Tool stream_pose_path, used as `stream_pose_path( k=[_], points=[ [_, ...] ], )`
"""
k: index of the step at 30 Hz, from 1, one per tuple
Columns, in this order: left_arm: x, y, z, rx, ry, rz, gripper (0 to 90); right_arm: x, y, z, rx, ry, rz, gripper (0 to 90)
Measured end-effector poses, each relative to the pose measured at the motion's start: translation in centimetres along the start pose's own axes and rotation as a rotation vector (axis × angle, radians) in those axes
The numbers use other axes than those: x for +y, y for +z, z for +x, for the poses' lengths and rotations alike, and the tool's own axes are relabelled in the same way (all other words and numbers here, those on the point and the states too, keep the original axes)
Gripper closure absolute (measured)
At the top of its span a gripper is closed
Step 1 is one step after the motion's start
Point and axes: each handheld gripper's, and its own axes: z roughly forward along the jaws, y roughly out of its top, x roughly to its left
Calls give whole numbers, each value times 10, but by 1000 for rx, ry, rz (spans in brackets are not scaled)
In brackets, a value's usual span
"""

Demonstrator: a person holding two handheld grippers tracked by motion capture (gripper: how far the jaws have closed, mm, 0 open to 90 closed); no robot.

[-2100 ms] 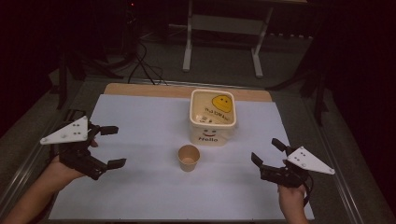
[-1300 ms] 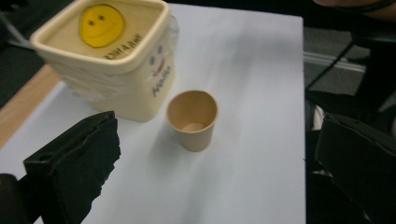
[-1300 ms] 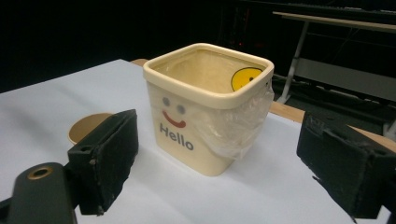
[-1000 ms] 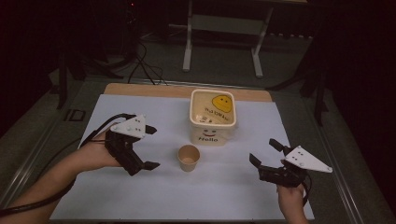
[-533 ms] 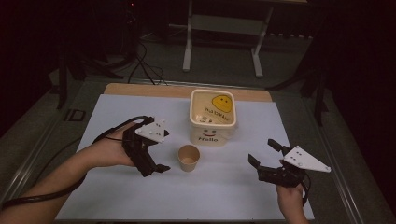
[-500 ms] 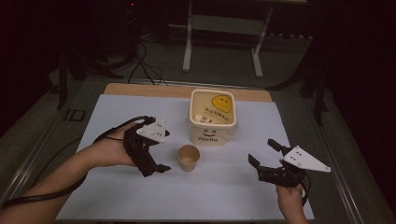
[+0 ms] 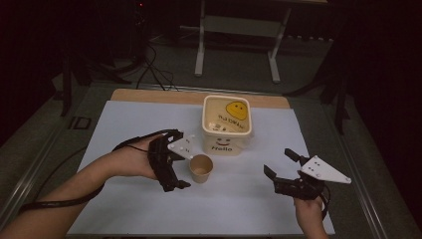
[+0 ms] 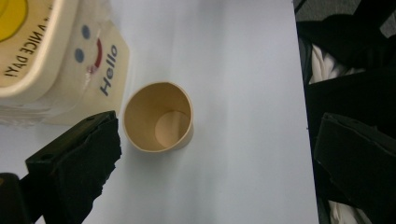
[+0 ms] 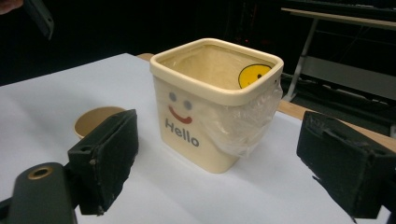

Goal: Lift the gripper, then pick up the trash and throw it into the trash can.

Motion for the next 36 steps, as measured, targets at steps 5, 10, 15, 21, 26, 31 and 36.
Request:
stream_pose_path(
  k=[5,10,15,21,26,31,36],
  points=[
    [5,9,5,-25,12,45,23,0,0,1,0,-2,2,128],
    [9,17,8,-37,26,79,24,0,0,0,2,-2,5,128],
    [14,28,10,-64,52,104,63,-1,1,1,5,-4,11,128],
    [13,39,15,-70,54,126,151,-1,1,1,9,-3,13,128],
    [11,53,17,-78,51,148,260,-1,2,1,11,-8,17,128],
    [9,68,18,-47,45,171,436,-1,2,1,12,-11,19,128],
    [6,81,19,-44,49,186,568,-1,2,1,12,-11,19,128]
  ],
)
